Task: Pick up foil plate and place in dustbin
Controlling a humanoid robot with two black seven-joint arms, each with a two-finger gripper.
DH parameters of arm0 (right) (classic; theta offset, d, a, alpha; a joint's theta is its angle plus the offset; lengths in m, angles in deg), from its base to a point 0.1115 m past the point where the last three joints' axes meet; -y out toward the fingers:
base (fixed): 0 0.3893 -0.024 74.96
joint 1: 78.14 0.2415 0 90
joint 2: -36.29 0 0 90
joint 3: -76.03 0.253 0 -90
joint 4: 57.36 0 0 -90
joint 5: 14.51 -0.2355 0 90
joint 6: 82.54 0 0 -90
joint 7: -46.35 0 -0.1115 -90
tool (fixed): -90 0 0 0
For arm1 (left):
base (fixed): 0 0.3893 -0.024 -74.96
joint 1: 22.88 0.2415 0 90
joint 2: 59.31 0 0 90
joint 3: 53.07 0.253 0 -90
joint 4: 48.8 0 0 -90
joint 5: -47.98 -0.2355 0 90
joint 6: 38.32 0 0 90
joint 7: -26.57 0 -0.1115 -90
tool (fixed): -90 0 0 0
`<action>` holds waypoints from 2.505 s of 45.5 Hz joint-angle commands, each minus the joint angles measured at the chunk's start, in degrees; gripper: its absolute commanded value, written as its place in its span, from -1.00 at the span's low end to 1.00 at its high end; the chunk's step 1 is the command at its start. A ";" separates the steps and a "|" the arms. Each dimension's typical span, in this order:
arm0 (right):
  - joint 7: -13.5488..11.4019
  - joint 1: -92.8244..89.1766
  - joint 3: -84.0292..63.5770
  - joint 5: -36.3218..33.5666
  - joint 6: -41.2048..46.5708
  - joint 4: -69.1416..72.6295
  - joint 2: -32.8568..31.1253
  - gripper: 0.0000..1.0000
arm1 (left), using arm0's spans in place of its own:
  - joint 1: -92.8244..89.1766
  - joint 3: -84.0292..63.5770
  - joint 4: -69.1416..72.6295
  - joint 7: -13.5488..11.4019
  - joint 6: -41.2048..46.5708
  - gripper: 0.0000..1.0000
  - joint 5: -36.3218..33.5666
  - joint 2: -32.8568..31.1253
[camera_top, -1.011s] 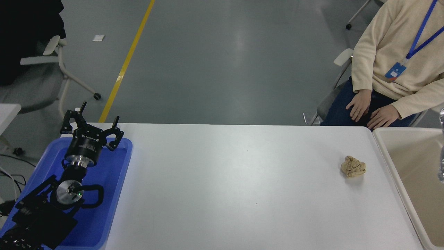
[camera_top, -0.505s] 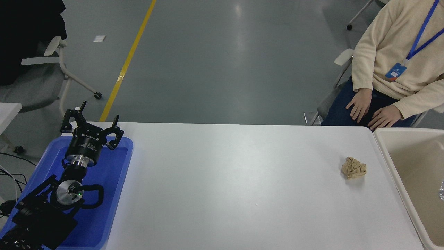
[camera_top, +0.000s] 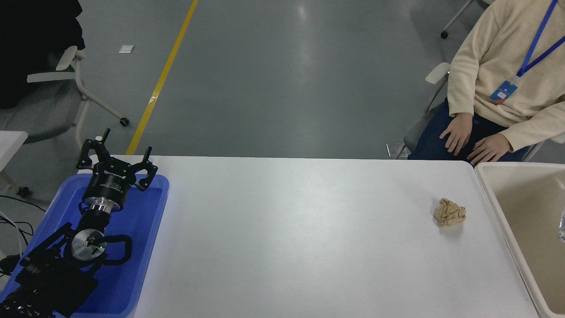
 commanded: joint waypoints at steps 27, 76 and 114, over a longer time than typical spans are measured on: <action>-0.07 3.93 2.51 0.91 -7.24 14.88 -4.48 0.95 | 0.00 -0.06 0.00 -0.01 -0.09 1.00 0.00 0.00; 0.10 63.52 -38.89 0.39 45.49 53.48 4.91 1.00 | 0.00 0.03 0.00 -0.01 -0.01 1.00 0.00 0.00; 0.28 86.20 -30.72 -0.14 45.49 62.88 26.19 1.00 | 0.00 0.11 0.00 0.07 0.26 1.00 0.00 0.00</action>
